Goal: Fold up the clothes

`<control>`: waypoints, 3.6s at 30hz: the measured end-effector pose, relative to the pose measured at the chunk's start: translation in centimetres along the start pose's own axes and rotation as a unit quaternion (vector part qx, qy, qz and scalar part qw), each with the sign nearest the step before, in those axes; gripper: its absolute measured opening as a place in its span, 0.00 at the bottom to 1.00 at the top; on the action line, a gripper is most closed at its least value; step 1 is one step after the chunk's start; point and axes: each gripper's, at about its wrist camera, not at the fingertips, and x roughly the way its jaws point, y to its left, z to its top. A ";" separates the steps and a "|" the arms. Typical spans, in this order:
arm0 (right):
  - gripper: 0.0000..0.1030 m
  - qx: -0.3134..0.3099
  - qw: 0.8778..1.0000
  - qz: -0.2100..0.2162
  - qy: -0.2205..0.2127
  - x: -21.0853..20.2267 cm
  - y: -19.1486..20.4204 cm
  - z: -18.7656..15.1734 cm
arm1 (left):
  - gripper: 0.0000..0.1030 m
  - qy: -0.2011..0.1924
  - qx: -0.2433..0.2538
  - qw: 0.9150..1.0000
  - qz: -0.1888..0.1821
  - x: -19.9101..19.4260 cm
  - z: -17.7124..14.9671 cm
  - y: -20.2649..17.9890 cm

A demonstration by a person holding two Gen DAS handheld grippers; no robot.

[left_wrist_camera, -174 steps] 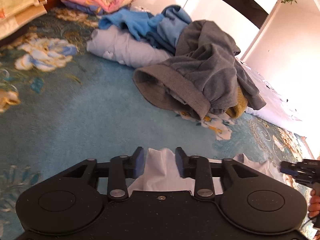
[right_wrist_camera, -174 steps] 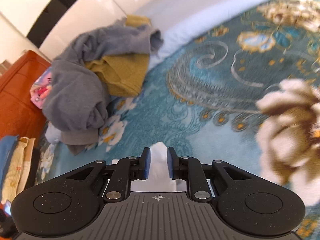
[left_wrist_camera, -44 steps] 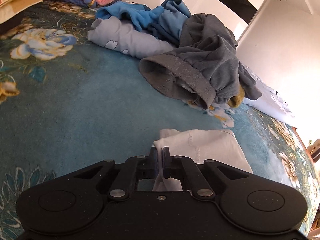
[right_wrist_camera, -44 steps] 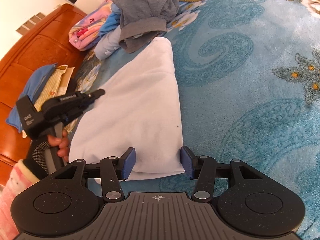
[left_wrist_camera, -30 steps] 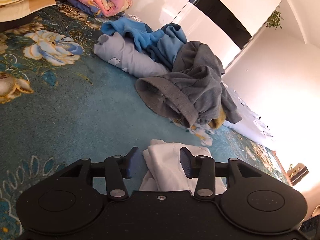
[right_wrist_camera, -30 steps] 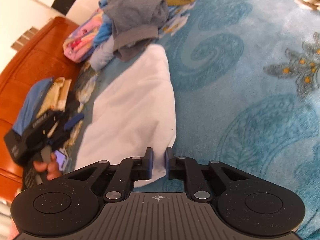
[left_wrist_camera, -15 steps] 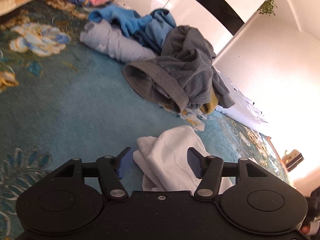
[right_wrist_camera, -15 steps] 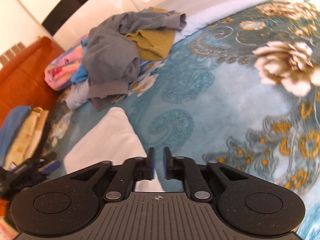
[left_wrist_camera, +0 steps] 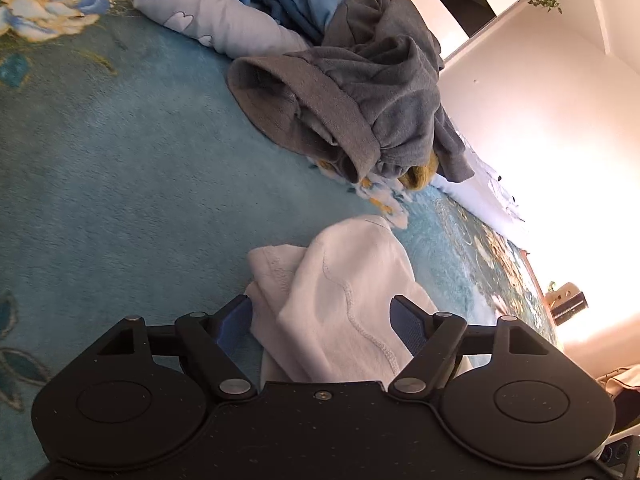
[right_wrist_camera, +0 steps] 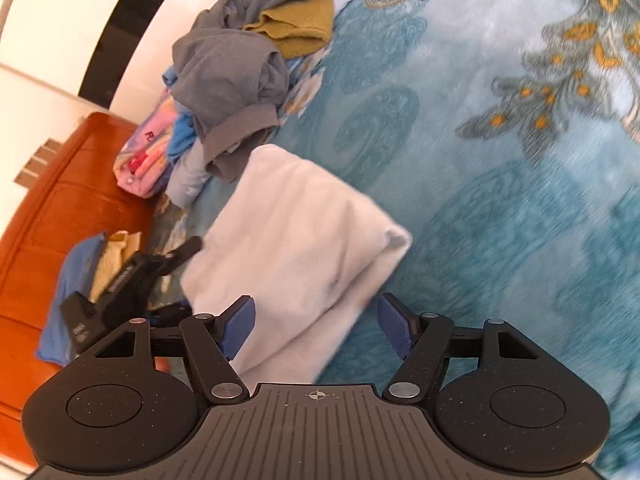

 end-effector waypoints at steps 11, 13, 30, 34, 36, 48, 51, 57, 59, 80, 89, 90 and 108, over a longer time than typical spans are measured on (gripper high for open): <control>0.20 -0.021 1.000 -0.019 -0.005 1.9 1.4 1.1 | 0.07 -0.023 -0.004 1.000 0.015 -0.9 -0.8 -1.1; 0.16 -0.041 0.999 -0.024 -0.004 1.3 1.7 1.9 | 0.05 -0.036 -0.002 0.999 0.007 -2.3 -1.6 -1.9; 0.40 -0.145 0.988 -0.038 0.025 -3.1 0.2 6.6 | 0.61 -0.081 0.005 0.996 0.039 -8.4 -8.0 -4.1; 0.53 -0.120 0.992 -0.023 0.018 -3.1 -0.7 5.9 | 0.74 -0.068 0.013 0.997 0.041 -7.0 -6.0 -3.6; 0.61 -0.108 0.993 -0.034 0.012 -2.8 -1.0 5.5 | 0.74 -0.054 0.025 0.997 0.048 -5.9 -5.3 -3.7; 0.59 -0.034 0.999 0.020 0.002 0.4 -2.5 4.9 | 0.40 0.009 0.006 1.000 -0.013 -1.5 -5.7 -2.7; 0.29 -0.053 0.998 0.018 0.006 0.7 -2.0 5.6 | 0.14 0.014 -0.003 1.000 -0.020 -1.6 -6.4 -2.6; 0.19 -0.132 0.991 -0.009 0.023 -0.2 -0.5 8.0 | 0.12 0.010 -0.009 0.999 -0.042 -3.1 -9.3 -3.9; 0.20 -0.125 0.992 -0.014 0.033 0.1 -0.9 8.4 | 0.15 0.009 -0.014 0.999 -0.031 -2.9 -9.9 -3.9; 0.13 -0.150 0.988 -0.035 0.033 -2.7 0.9 6.7 | 0.12 -0.049 -0.008 0.999 -0.008 -6.0 -10.6 -9.1; 0.13 -0.163 0.986 -0.022 -0.003 -8.1 1.8 7.2 | 0.12 -0.050 0.049 0.997 -0.015 -8.0 -10.9 -14.6; 0.13 -0.164 0.986 -0.019 -0.006 -8.6 1.7 7.2 | 0.12 -0.048 0.053 0.997 -0.014 -8.1 -11.0 -15.2; 0.13 -0.119 0.991 -0.009 -0.059 -15.4 -6.7 12.9 | 0.12 -0.005 0.142 0.989 -0.049 0.0 -10.8 -27.8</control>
